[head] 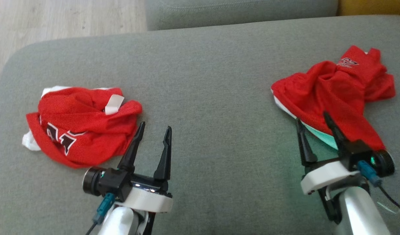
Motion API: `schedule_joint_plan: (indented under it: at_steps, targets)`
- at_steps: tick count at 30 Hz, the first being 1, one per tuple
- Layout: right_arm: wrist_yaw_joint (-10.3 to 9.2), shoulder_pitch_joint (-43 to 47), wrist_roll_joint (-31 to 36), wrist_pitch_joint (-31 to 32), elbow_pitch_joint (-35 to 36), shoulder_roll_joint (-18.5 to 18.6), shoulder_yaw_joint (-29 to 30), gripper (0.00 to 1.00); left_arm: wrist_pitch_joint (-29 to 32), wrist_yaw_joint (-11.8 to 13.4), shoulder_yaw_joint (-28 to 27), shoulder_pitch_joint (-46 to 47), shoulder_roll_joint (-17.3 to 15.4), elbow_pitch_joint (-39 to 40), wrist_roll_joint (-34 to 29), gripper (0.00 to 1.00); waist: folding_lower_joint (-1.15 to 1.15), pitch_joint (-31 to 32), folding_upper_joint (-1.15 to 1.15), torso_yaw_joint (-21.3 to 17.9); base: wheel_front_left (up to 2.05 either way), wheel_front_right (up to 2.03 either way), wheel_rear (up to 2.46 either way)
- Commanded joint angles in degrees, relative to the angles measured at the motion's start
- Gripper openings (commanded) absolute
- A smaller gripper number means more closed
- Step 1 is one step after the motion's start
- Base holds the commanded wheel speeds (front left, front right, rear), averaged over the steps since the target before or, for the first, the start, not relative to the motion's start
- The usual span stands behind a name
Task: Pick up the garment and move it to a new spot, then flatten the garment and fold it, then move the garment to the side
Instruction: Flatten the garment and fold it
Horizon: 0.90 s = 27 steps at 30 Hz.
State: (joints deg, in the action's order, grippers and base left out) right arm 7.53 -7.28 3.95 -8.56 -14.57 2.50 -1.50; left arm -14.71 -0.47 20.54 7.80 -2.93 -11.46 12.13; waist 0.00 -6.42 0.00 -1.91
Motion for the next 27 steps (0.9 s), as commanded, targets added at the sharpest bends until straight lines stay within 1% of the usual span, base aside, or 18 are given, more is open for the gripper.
schedule_joint_plan:
  at_steps: [1, 4, 7, 8, 9, 10, 13, 18, 24, 25, 26, 27]
  targets:
    - [-0.04, -2.5, 0.2, -0.1, 1.4, 0.4, -2.4, 1.00, -0.3, 0.1, -1.3, 2.4, 0.1, 2.0, 0.5, 1.00, 0.00, -1.0, 0.00, 0.9, 0.00, 0.00, 0.00]
    - [-0.04, -5.3, 1.6, 1.6, -0.5, 0.4, -2.7, 1.00, -0.3, 0.0, -0.8, 3.1, 0.1, 2.0, 0.7, 1.00, 0.00, -2.3, 0.00, 2.2, 0.00, 0.00, 0.00]
    - [-0.04, -8.8, 3.8, 4.5, -4.2, 0.4, -1.3, 1.00, -0.3, -0.1, -0.2, 3.7, 0.1, 1.9, 1.1, 1.00, 0.00, -3.6, 0.00, 3.7, 0.00, 0.00, 0.00]
    - [-0.04, -8.8, 3.8, 4.5, -4.2, 0.4, -1.3, 1.00, -0.3, -0.1, -0.2, 3.7, 0.1, 1.9, 1.1, 1.00, 0.00, -3.6, 0.00, 3.7, 0.00, 0.00, 0.00]
    - [-0.04, -11.3, 5.2, 6.1, -7.1, 0.4, 0.4, 1.00, -0.3, -0.1, 0.3, 4.3, 0.1, 1.8, 1.4, 1.00, 0.00, -4.5, 0.00, 4.8, 0.00, 0.00, 0.00]
    - [-0.04, -11.3, 5.2, 6.1, -7.1, 0.4, 0.4, 1.00, -0.3, -0.1, 0.3, 4.3, 0.1, 1.8, 1.4, 1.00, 0.00, -4.5, 0.00, 4.8, 0.00, 0.00, 0.00]
    - [-0.04, -14.9, 6.6, 7.6, -11.7, 0.4, 2.9, 1.00, -0.3, -0.1, 1.1, 5.0, 0.1, 1.7, 1.8, 1.00, 0.00, -5.6, 0.00, 6.3, 0.00, 0.00, 0.00]
    - [-0.04, -20.0, 7.9, 8.3, -19.5, 0.4, 6.9, 1.00, -0.3, 0.0, 1.6, 6.1, 0.1, 1.6, 2.2, 1.00, 0.00, -7.1, 0.00, 8.0, 0.00, 0.00, 0.00]
    - [-0.04, -24.9, 6.3, 7.0, -29.0, 0.4, 9.8, 1.00, -0.3, -0.1, 1.6, 6.8, 0.1, 1.5, 2.2, 1.00, 0.00, -8.0, 0.00, 8.8, 0.00, 0.00, 0.00]
    - [-0.04, -25.6, 6.0, 6.5, -30.5, 0.4, 10.1, 0.88, -0.3, -0.2, 1.6, 6.8, 0.1, 1.5, 2.2, 1.00, 0.00, -8.1, 0.00, 8.8, 0.00, 0.00, 0.00]
    - [-0.04, -26.3, 5.6, 5.7, -31.9, 0.4, 10.0, 0.15, -0.3, -0.2, 1.6, 6.8, 0.1, 1.4, 2.2, 1.00, 0.00, -8.1, 0.00, 8.9, 0.00, 0.00, 0.00]
    - [-0.04, -26.9, 4.6, 4.5, -33.1, 0.4, 9.5, 0.00, -0.3, -0.2, 1.6, 6.9, 0.1, 1.4, 2.1, 1.00, 0.00, -8.0, 0.00, 8.9, 0.00, 0.00, 0.00]
